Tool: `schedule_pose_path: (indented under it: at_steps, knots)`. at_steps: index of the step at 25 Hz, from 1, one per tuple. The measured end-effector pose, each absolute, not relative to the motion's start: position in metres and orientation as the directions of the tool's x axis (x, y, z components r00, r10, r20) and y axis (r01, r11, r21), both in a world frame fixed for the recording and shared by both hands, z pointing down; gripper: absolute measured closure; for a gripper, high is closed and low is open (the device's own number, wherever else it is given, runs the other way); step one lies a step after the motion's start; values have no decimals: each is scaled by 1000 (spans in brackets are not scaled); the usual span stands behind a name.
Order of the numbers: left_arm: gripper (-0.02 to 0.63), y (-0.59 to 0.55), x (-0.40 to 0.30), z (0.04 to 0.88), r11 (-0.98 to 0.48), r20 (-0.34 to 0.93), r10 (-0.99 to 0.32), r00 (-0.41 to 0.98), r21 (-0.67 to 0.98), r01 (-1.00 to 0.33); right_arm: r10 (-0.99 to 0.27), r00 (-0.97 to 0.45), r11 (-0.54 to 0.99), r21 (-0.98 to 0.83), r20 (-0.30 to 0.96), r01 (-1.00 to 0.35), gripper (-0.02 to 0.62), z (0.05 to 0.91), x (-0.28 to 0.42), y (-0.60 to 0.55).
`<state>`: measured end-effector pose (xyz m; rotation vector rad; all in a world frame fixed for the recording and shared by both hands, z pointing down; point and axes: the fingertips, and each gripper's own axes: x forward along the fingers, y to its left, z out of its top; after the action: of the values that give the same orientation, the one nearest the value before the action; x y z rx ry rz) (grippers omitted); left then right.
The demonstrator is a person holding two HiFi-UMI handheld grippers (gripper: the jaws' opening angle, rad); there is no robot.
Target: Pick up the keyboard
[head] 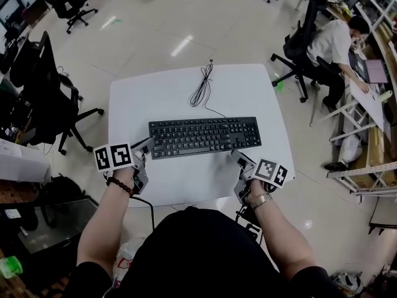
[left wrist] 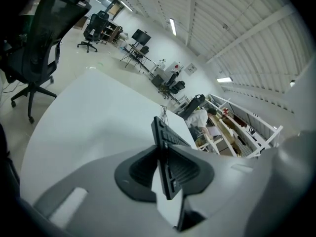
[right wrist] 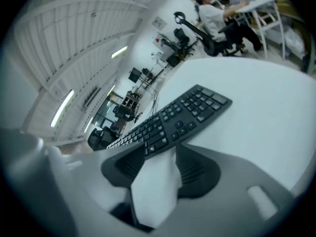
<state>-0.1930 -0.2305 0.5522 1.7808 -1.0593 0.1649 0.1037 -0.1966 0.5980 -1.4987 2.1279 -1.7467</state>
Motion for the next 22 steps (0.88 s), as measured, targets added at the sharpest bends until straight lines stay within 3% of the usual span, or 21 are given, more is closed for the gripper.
schedule_pose_path:
  at_steps: [6,22]
  knots:
    - [532,-231,-191,543,-102,555,-579,597,677,-729,-678,-567,-181,-854,468,-488,362,627,94,-207]
    - [532,-231,-188,540,-99,580,-567,585,657,-747,-820,-489,-199,-950,297,-242,379,649,98,-260]
